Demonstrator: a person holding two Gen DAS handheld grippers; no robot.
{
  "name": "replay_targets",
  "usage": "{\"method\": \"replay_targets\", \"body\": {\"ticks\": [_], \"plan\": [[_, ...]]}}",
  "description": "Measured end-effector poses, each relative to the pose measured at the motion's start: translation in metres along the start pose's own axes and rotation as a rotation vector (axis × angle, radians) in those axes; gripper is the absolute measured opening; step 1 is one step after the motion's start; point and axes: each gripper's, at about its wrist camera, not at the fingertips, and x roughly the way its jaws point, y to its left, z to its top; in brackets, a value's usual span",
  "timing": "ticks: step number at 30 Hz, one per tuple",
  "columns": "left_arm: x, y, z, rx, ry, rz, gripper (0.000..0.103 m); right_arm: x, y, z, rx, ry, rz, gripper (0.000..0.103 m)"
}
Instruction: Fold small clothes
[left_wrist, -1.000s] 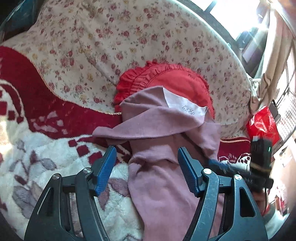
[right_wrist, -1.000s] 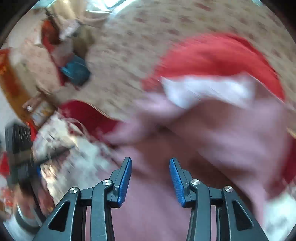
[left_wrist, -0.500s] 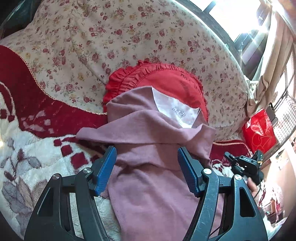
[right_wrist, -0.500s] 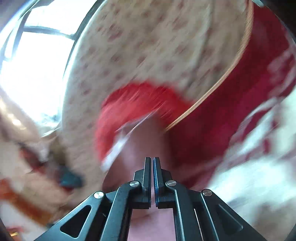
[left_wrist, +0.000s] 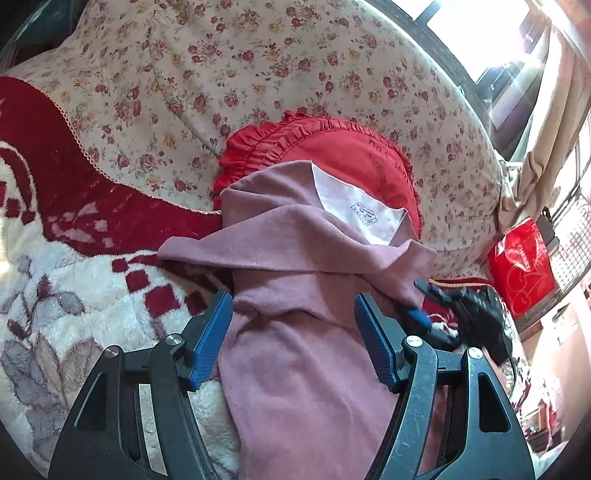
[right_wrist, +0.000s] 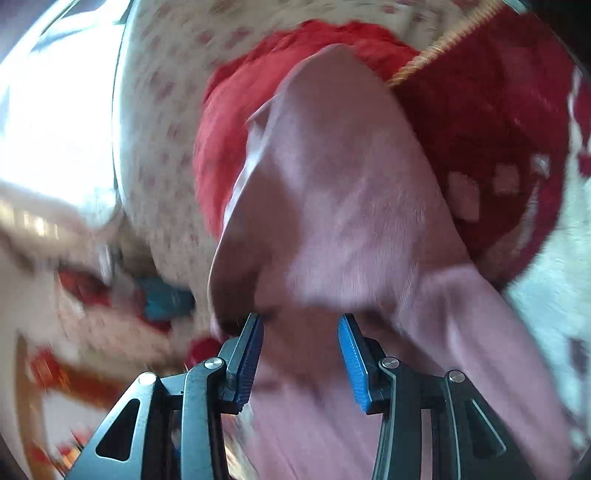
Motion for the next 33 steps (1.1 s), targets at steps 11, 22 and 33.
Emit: {"method": "replay_targets", "body": {"ticks": [11, 22, 33], "plan": [[-0.002, 0.011, 0.002, 0.024, -0.012, 0.036, 0.069, -0.087, -0.009, 0.034, -0.165, -0.048, -0.293, 0.008], [0.036, 0.012, 0.026, -0.047, -0.005, -0.072, 0.070, -0.050, 0.026, -0.012, -0.395, 0.132, -0.257, 0.032], [0.085, 0.001, 0.026, 0.035, 0.103, -0.097, 0.069, -0.074, -0.002, 0.021, -0.271, 0.057, -0.230, 0.032]]}}
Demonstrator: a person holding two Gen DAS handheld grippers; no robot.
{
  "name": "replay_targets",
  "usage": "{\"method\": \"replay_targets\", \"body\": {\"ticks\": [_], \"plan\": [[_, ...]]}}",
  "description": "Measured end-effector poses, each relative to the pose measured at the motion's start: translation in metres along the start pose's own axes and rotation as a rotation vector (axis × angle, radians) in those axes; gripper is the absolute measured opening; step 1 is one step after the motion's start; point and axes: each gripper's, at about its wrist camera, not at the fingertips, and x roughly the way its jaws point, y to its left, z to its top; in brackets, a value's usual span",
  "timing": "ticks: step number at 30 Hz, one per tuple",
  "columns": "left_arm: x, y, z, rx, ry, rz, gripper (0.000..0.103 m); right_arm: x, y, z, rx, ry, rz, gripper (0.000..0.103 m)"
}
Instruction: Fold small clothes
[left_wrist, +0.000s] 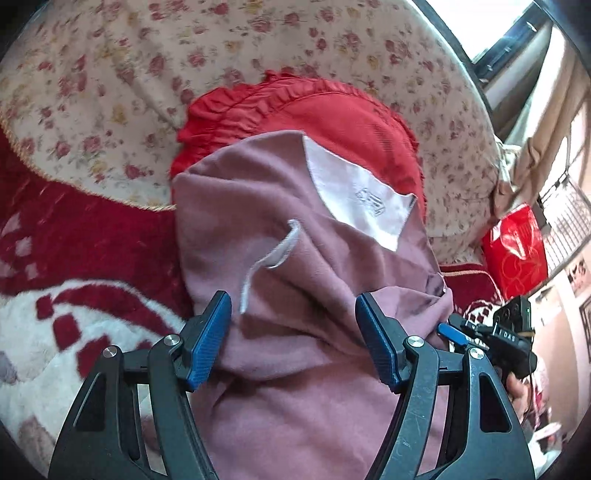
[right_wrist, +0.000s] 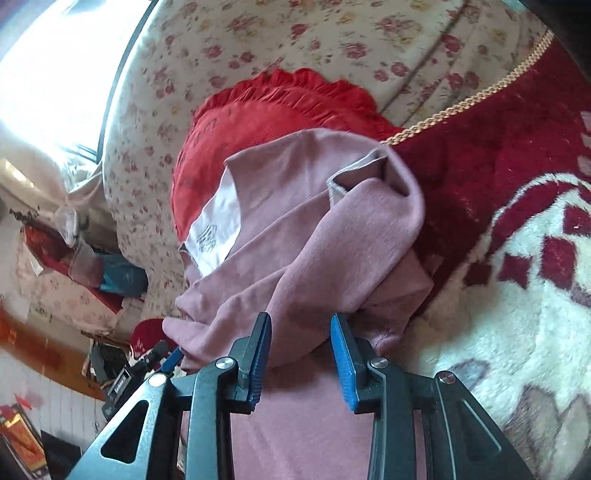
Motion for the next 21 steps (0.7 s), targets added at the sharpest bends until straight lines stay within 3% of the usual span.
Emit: {"method": "replay_targets", "body": {"ticks": [1, 2, 3, 4, 8, 12, 17, 21], "plan": [[0.003, -0.003, 0.001, 0.016, 0.003, -0.005, 0.065, 0.000, -0.001, 0.001, 0.004, 0.001, 0.002, 0.032], [0.006, -0.007, 0.001, 0.033, 0.012, -0.009, 0.048, -0.001, -0.002, 0.001, 0.007, -0.001, 0.007, 0.032], [0.011, -0.011, 0.002, 0.059, 0.038, -0.005, 0.020, -0.003, -0.003, 0.001, 0.013, -0.007, 0.013, 0.032], [0.015, -0.014, 0.003, 0.076, 0.055, 0.007, 0.012, -0.006, -0.003, 0.002, 0.021, -0.015, 0.021, 0.032], [0.011, -0.020, 0.002, 0.091, 0.086, 0.026, 0.007, -0.015, 0.000, 0.003, 0.031, -0.045, 0.042, 0.032], [-0.024, -0.027, -0.010, 0.090, 0.051, 0.025, 0.007, -0.027, 0.003, 0.002, 0.024, -0.060, 0.065, 0.032], [-0.070, -0.021, -0.031, -0.019, 0.002, -0.032, 0.007, -0.037, 0.001, -0.004, 0.003, -0.063, 0.058, 0.032], [-0.078, -0.021, -0.041, -0.054, -0.004, -0.055, 0.007, -0.025, -0.004, -0.006, 0.047, -0.035, 0.073, 0.032]]}}
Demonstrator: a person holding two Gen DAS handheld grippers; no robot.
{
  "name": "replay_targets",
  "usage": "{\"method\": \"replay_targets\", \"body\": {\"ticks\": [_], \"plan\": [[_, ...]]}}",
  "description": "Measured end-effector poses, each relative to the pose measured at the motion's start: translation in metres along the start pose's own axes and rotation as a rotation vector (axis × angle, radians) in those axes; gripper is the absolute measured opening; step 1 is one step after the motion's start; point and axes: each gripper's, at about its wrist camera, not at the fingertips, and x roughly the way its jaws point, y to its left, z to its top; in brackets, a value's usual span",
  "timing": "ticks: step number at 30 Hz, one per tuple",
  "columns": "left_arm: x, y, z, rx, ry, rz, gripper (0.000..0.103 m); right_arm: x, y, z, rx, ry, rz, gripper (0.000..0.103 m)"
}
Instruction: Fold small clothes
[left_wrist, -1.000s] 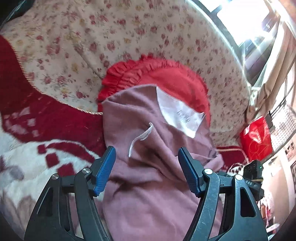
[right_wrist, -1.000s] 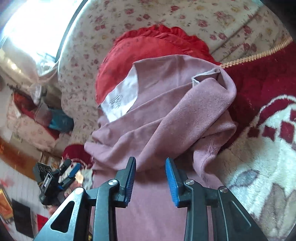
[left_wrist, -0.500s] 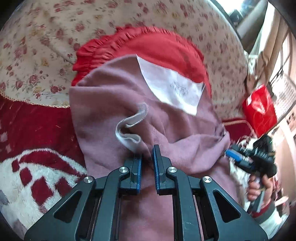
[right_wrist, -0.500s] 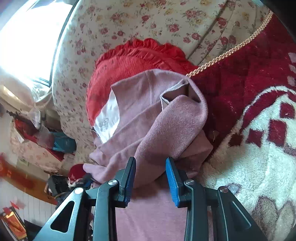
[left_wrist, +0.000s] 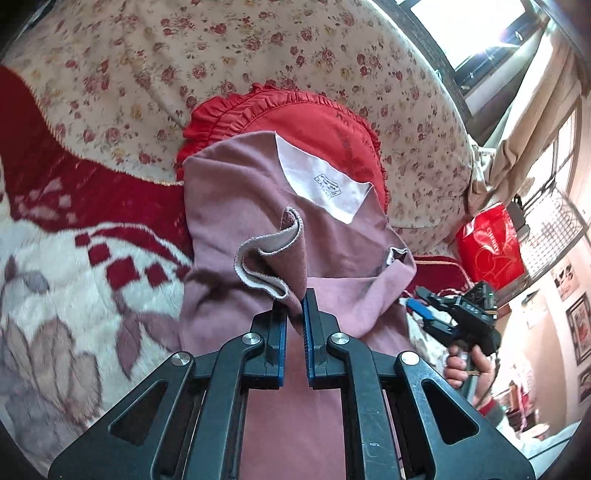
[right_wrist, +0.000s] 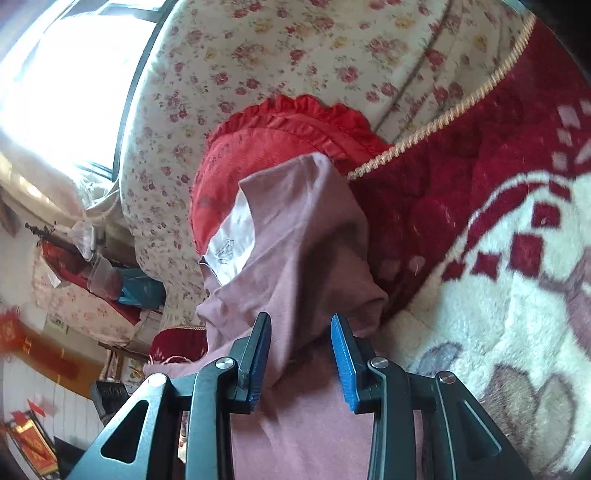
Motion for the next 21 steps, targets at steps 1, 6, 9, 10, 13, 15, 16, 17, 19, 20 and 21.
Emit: {"method": "replay_targets", "body": {"ticks": [1, 6, 9, 10, 13, 15, 16, 17, 19, 20, 21], "plan": [[-0.001, -0.001, -0.001, -0.010, 0.000, -0.017, 0.007, 0.004, 0.002, 0.000, -0.001, 0.006, 0.006, 0.032], [0.005, 0.001, 0.017, -0.075, -0.003, -0.067, 0.006, 0.045, 0.033, 0.014, -0.092, 0.076, 0.000, 0.032], [0.019, 0.028, 0.052, -0.185, -0.052, -0.044, 0.006, 0.094, 0.052, 0.043, -0.107, 0.155, 0.022, 0.032], [0.024, 0.042, 0.060, -0.237, -0.055, -0.036, 0.006, 0.103, 0.061, 0.057, -0.111, 0.130, 0.042, 0.032], [0.037, 0.085, 0.070, -0.408, -0.027, 0.014, 0.007, 0.103, 0.080, 0.088, -0.054, 0.019, 0.156, 0.033], [0.035, 0.102, 0.065, -0.461, -0.020, 0.035, 0.007, 0.102, 0.081, 0.093, -0.054, 0.027, 0.053, 0.044], [0.031, 0.107, 0.061, -0.458, -0.022, 0.053, 0.007, 0.102, 0.081, 0.092, -0.081, 0.057, 0.009, 0.044], [0.027, 0.109, 0.058, -0.445, -0.027, 0.060, 0.007, 0.098, 0.078, 0.086, -0.132, 0.077, -0.024, 0.044], [0.016, 0.113, 0.054, -0.422, -0.044, 0.075, 0.007, 0.089, 0.075, 0.072, -0.186, 0.072, -0.060, 0.044], [0.011, 0.115, 0.052, -0.417, -0.051, 0.080, 0.011, 0.086, 0.074, 0.063, -0.217, 0.086, -0.068, 0.044], [0.010, 0.117, 0.051, -0.416, -0.058, 0.082, 0.019, 0.088, 0.077, 0.053, -0.251, 0.117, -0.061, 0.044]]}}
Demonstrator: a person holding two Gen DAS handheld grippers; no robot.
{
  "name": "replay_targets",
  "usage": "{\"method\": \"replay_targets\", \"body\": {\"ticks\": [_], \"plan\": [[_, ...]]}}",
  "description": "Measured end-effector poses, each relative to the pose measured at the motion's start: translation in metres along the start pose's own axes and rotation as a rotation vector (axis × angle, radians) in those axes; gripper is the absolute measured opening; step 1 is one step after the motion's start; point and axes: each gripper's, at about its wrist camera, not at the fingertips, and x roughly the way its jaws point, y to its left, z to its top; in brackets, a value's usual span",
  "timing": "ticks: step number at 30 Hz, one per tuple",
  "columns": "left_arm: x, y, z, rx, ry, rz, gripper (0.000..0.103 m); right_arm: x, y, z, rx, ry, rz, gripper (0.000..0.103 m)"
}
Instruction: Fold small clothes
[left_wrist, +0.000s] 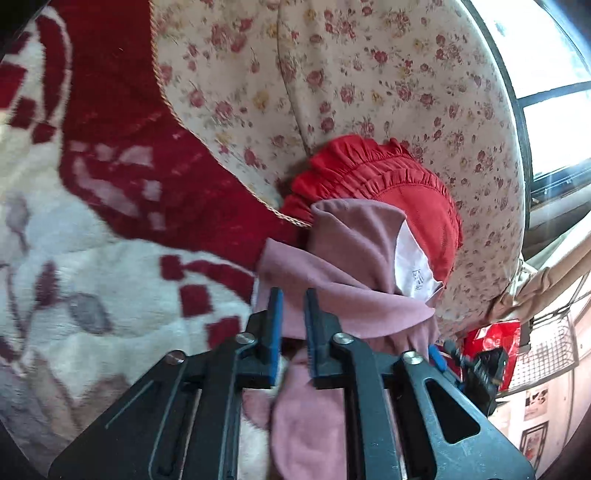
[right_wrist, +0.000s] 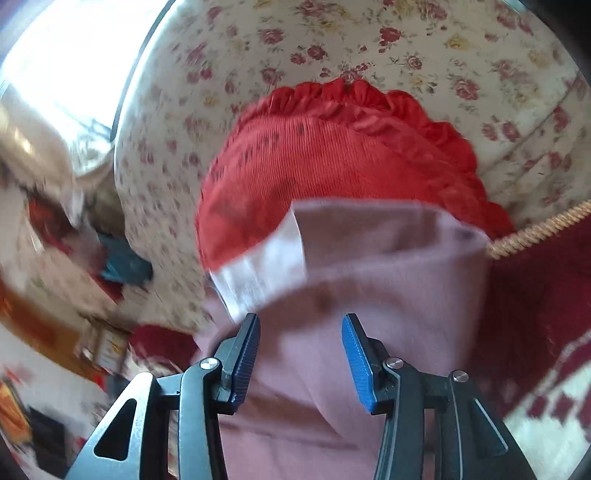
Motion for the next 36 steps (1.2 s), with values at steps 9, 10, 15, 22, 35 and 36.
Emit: {"method": "replay_targets", "body": {"ticks": [9, 10, 15, 22, 35, 36], "plan": [[0.005, 0.001, -0.010, 0.027, 0.012, 0.021, 0.028, 0.093, 0.083, -0.015, -0.082, 0.199, 0.261, 0.044], [0.007, -0.001, -0.012, 0.029, 0.014, 0.020, 0.028, 0.117, 0.093, -0.012, -0.069, 0.260, 0.262, 0.044], [0.015, -0.012, -0.012, 0.038, 0.033, 0.000, 0.029, 0.158, 0.138, 0.039, -0.044, 0.087, 0.349, 0.046], [0.020, -0.004, -0.004, 0.021, 0.009, -0.020, 0.055, 0.101, 0.121, -0.016, -0.298, 0.131, 0.089, 0.046], [0.035, -0.013, -0.002, -0.014, -0.011, -0.029, 0.055, 0.110, 0.126, -0.090, -0.948, 0.028, -0.362, 0.038], [0.035, -0.015, -0.001, -0.017, -0.011, -0.032, 0.055, 0.113, 0.123, -0.085, -0.935, 0.024, -0.384, 0.029]]}}
